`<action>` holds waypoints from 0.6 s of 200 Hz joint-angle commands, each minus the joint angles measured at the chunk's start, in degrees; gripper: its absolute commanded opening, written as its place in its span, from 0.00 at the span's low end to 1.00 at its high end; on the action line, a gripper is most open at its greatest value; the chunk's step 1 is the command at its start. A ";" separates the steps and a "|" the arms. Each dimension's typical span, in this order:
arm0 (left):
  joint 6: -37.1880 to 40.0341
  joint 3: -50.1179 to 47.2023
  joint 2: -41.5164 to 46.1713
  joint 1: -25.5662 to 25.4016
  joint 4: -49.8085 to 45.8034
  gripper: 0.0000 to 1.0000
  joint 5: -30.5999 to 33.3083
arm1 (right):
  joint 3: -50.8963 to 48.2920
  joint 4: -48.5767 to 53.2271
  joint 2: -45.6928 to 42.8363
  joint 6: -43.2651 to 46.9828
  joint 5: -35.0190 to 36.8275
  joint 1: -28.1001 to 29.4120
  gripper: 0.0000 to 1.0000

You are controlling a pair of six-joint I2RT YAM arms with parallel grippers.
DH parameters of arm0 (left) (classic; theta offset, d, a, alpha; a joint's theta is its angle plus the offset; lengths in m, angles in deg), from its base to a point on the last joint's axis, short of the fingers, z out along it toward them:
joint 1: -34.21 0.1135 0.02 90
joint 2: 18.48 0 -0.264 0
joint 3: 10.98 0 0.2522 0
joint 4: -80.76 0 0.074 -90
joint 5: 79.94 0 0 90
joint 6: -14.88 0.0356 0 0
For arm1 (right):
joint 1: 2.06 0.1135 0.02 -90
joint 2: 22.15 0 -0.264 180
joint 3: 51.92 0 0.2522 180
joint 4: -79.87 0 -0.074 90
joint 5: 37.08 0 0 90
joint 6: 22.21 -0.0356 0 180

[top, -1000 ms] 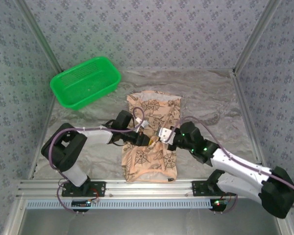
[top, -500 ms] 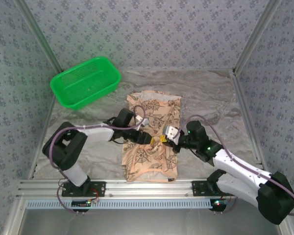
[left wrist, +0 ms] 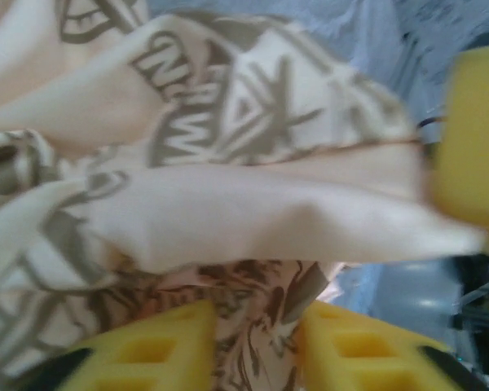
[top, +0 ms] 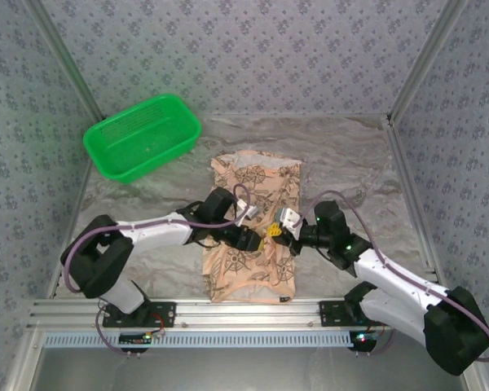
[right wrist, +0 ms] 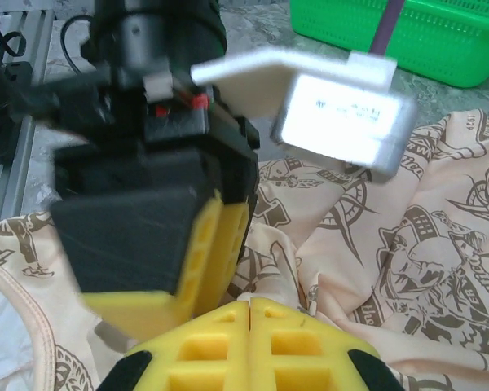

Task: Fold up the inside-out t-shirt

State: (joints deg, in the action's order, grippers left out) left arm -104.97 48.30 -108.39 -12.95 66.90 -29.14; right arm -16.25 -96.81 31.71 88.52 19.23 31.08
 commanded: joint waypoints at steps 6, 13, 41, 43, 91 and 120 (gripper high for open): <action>-0.53 1.78 -3.76 -0.60 0.09 0.16 3.01 | 0.12 1.77 -1.07 -3.25 6.32 -2.70 0.00; 0.06 1.52 -4.27 -1.23 0.87 0.09 2.96 | -0.65 0.96 -1.28 -5.08 6.78 -3.86 0.00; 5.70 -1.40 -1.38 -5.17 6.22 0.00 4.30 | -3.71 -5.67 -2.72 -13.86 10.21 -8.18 0.00; 6.25 -1.62 -0.92 -5.48 6.62 0.00 4.46 | -3.76 -5.65 -2.72 -14.20 10.53 -8.45 0.00; 25.75 -10.78 17.02 -15.73 9.26 0.00 25.36 | -2.72 -4.15 1.86 -26.83 16.95 -16.86 0.00; 26.94 -11.96 20.13 -16.22 8.33 0.30 31.28 | -1.30 -2.87 1.74 -27.59 11.13 -17.46 0.11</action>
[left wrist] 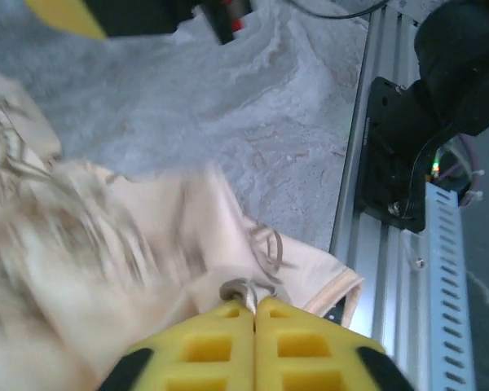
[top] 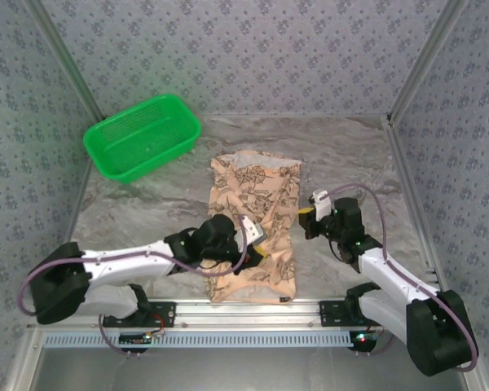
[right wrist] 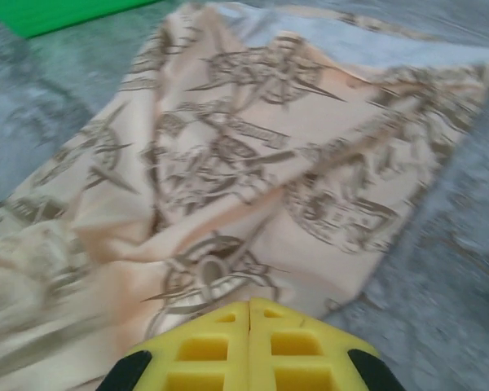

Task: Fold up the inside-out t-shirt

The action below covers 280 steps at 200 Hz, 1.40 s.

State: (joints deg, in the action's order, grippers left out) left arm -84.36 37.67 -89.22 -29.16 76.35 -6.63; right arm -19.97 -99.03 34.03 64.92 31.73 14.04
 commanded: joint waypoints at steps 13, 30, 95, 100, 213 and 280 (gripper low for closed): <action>5.68 -0.47 0.50 0.54 -2.62 0.34 6.65 | 3.23 1.82 -2.16 -0.52 -6.75 0.14 0.19; 1.70 1.11 -0.82 3.17 -4.70 0.35 2.70 | 6.24 10.19 -5.14 6.88 -9.01 2.07 0.21; -6.65 0.60 -2.55 12.75 -9.17 0.36 -6.64 | 18.28 33.31 1.20 39.73 -9.05 18.72 0.27; -6.91 1.04 -3.73 13.37 -10.41 0.37 -7.52 | 18.30 33.01 2.46 41.02 -9.25 19.99 0.31; -16.76 0.17 -12.61 18.26 3.91 0.00 -25.24 | 16.75 24.33 14.37 63.49 16.88 35.01 0.00; -44.72 5.26 -16.13 23.71 25.43 0.00 -34.49 | 13.16 29.92 4.22 76.62 24.90 45.44 0.00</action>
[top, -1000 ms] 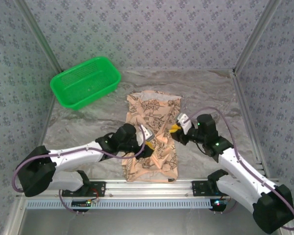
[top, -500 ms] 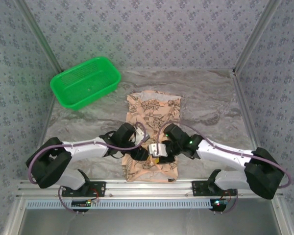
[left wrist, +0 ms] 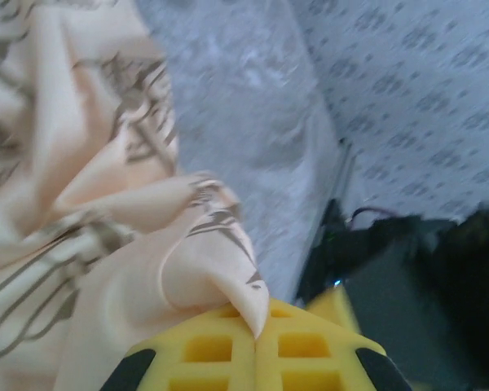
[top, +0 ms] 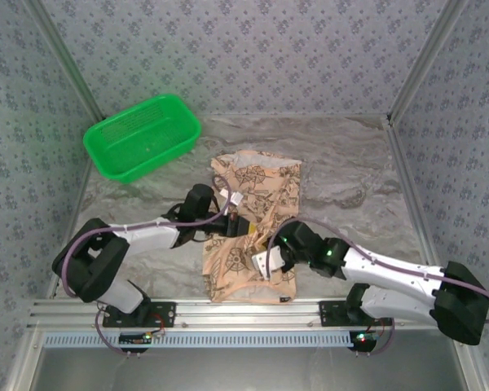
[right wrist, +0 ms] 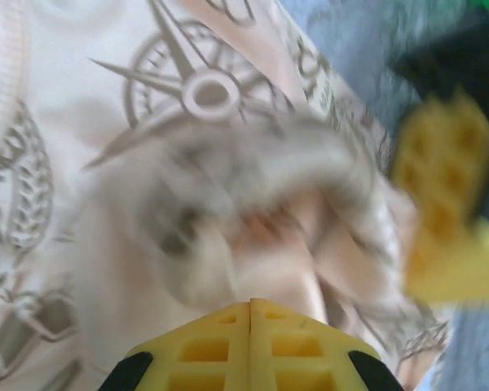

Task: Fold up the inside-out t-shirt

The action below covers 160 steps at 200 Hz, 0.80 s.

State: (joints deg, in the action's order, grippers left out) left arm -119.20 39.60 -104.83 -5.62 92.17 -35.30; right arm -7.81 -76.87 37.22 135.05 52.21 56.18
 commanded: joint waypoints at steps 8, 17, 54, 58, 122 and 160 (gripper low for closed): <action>-11.21 3.61 -0.49 0.26 11.00 0.00 -6.10 | 2.28 10.87 2.03 5.85 3.96 3.49 0.00; -12.54 3.95 -0.39 0.26 12.28 0.00 -6.42 | 2.99 12.46 2.95 5.13 3.46 3.65 0.00; -14.64 4.06 -0.03 0.21 15.64 0.00 -8.06 | 2.96 4.43 -2.32 -3.77 -0.78 -0.64 0.33; -14.64 3.83 0.07 0.27 15.61 0.00 -8.03 | 2.91 3.89 -3.53 -4.66 -2.50 -2.02 0.33; -15.40 0.34 0.31 0.33 18.11 0.00 -7.50 | 0.86 -6.06 -8.00 -21.31 -24.57 -20.27 0.41; -16.23 -1.13 1.13 0.45 19.03 0.00 -6.67 | -0.74 -8.45 -4.87 -23.06 -24.66 -18.61 0.41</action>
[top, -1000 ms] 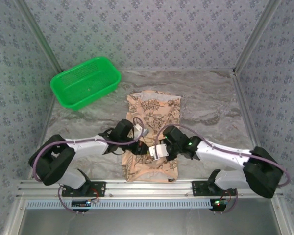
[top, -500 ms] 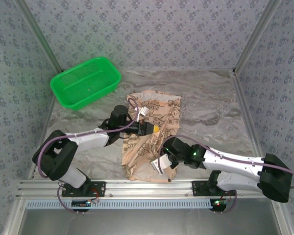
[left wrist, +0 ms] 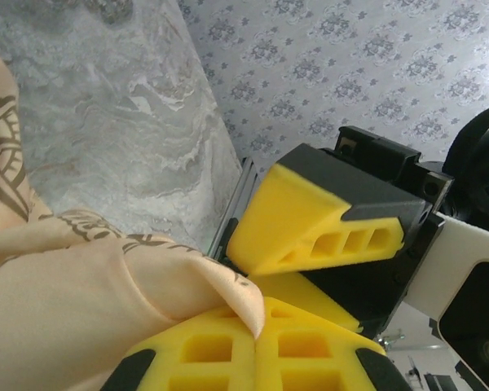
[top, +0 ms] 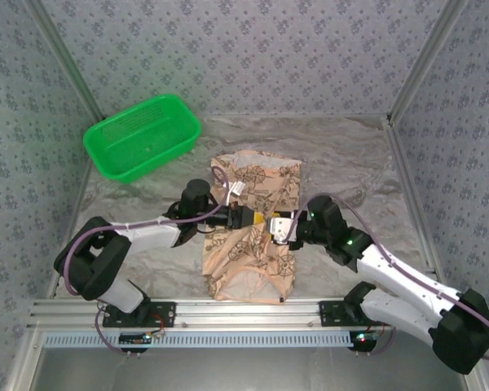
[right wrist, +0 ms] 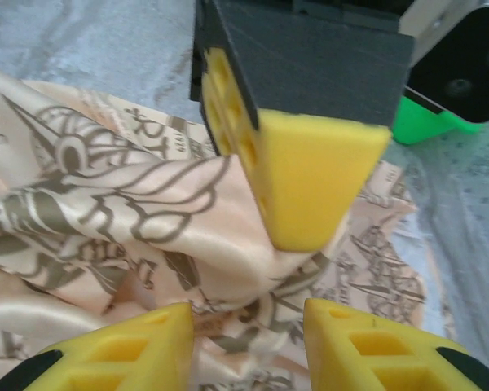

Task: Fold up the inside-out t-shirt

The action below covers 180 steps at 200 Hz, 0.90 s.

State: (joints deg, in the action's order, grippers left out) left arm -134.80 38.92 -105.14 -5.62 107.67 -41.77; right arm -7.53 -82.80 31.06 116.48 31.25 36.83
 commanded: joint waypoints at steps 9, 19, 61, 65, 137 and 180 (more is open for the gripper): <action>-0.57 -0.46 1.60 0.44 3.45 0.00 0.13 | -1.32 -2.76 2.11 -5.55 -3.82 1.17 0.41; -0.52 -0.46 1.71 0.46 3.45 0.00 0.56 | -1.92 -3.91 3.04 -7.48 -2.89 2.33 0.41; -1.58 -1.33 1.65 0.44 5.65 0.00 1.37 | -7.23 -17.10 7.95 -20.90 13.72 9.86 0.40; -1.52 -1.35 1.60 0.39 5.61 0.00 1.44 | -7.64 -18.57 8.42 -22.15 14.13 9.93 0.40; 0.89 -2.67 0.33 0.98 5.39 0.01 1.63 | -10.17 -35.51 13.08 -38.20 9.06 9.44 0.10; 9.35 -3.12 -1.95 4.26 -4.40 0.03 3.06 | -10.49 -28.54 4.62 -30.52 2.49 10.33 0.00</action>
State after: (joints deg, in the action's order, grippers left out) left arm -132.99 36.32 -105.73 -3.18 109.74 -39.96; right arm -17.43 -112.89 41.92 82.86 39.97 47.21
